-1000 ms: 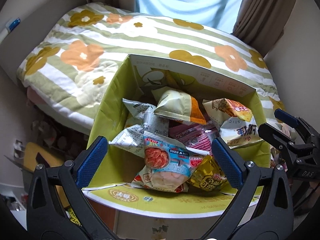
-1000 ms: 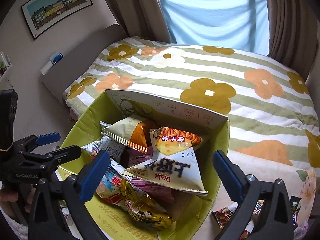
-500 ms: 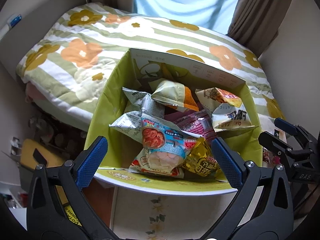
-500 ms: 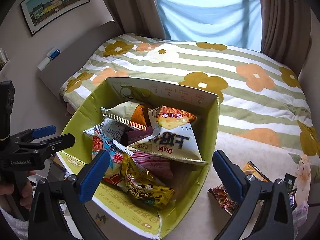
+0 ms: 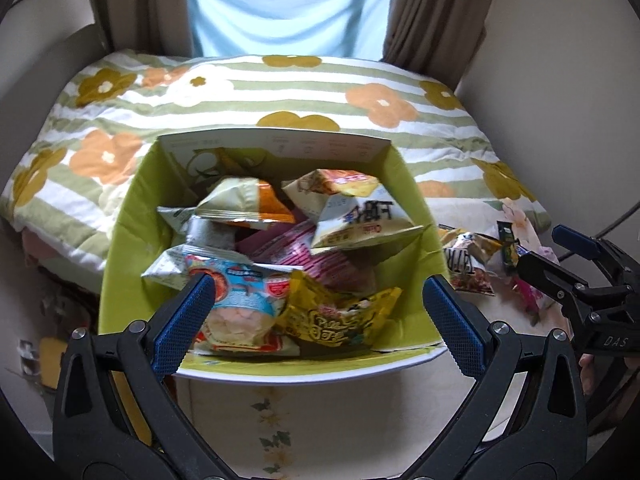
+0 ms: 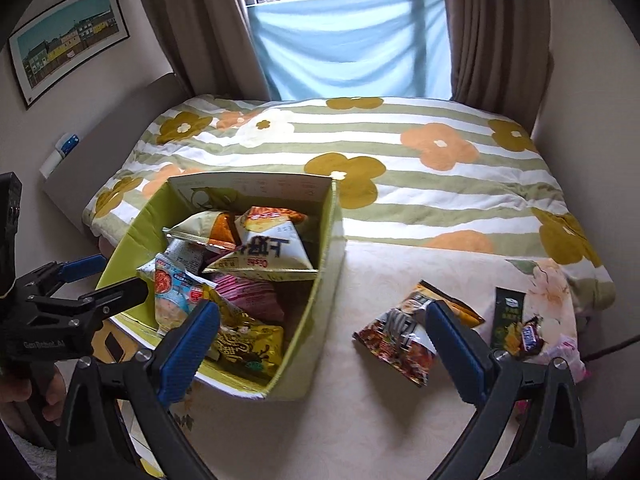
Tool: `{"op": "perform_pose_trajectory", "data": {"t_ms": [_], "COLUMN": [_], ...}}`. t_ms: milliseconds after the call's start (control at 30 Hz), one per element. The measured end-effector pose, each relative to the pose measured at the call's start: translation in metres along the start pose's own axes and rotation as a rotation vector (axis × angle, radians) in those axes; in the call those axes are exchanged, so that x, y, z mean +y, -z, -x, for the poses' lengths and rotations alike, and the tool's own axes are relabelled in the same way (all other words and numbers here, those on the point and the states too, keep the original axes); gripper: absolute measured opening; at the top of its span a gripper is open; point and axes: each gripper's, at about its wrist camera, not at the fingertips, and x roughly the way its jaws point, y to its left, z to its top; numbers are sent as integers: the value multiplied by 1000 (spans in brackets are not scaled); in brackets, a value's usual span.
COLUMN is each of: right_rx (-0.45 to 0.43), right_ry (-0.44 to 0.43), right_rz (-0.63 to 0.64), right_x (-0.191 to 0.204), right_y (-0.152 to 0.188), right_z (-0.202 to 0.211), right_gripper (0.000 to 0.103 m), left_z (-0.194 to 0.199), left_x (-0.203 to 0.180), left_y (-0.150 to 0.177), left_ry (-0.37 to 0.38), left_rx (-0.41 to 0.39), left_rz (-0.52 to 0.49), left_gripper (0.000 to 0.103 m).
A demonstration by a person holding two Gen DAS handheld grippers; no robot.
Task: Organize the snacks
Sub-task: 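Move both tools back over the remaining snacks on the bed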
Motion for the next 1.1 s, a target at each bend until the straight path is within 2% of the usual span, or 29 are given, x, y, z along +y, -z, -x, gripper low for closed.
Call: {"op": "perform_pose_trajectory", "data": {"t_ms": [200, 367, 533, 667, 833, 1100], "right_rx": [-33, -28, -16, 14, 59, 137], "right_ry": [53, 97, 101, 98, 44, -18], "right_rz": [-75, -64, -66, -48, -20, 28], "right_x": [-56, -99, -142, -166, -193, -213], "right_y": [21, 32, 40, 42, 39, 36], "right_z": [26, 37, 36, 26, 6, -48], "right_gripper": [102, 102, 102, 102, 101, 88], "left_z": [-6, -20, -43, -69, -109, -171], "left_x": [-60, -110, -156, -188, -213, -222], "left_y": [-1, -2, -4, -5, -6, -8], "left_ry": [32, 58, 45, 26, 0, -46], "left_rx": [-6, 6, 38, 76, 133, 241], "left_rz": [-64, -85, -139, -169, -193, -231], "left_gripper": [103, 103, 103, 103, 103, 103]}}
